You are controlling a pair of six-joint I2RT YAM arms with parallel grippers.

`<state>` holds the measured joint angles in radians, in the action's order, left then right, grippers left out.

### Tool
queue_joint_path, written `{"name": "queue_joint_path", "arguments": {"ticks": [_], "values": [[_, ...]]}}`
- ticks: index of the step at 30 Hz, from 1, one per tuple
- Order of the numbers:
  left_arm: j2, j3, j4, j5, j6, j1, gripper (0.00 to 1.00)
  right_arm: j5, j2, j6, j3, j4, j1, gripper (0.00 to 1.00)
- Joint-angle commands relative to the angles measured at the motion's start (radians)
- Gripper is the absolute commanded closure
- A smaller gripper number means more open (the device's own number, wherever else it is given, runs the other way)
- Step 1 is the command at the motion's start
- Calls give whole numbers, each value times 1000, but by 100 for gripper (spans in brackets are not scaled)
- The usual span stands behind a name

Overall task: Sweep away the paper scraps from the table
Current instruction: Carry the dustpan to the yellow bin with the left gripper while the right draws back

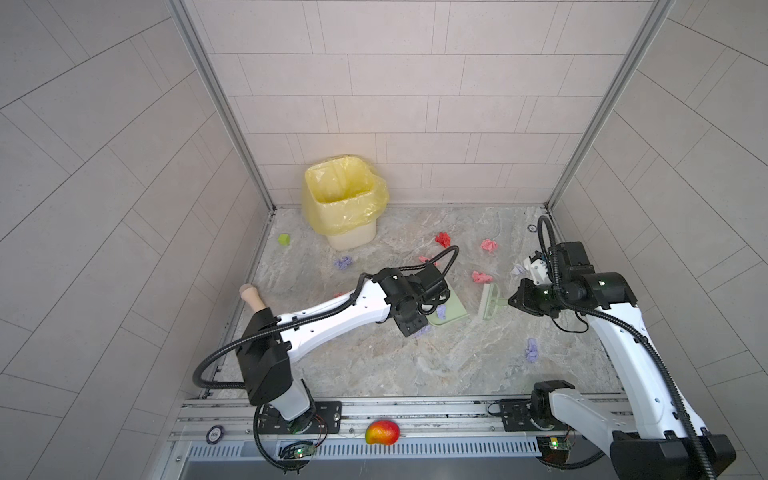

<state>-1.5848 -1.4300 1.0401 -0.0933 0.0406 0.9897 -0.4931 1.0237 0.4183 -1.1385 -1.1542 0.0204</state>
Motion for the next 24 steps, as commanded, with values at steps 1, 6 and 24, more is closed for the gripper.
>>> {"name": "queue_joint_path", "arguments": {"ticks": [1, 6, 24], "values": [[44, -89, 112, -98, -87, -39, 100, -56, 4, -4, -1, 43, -5, 100], [56, -236, 228, -141, -147, -135, 100, -84, 19, 9, -20, 59, -4, 100], [-75, -647, 413, -212, -136, -671, 100, -122, 55, -12, -72, 60, -7, 100]]}}
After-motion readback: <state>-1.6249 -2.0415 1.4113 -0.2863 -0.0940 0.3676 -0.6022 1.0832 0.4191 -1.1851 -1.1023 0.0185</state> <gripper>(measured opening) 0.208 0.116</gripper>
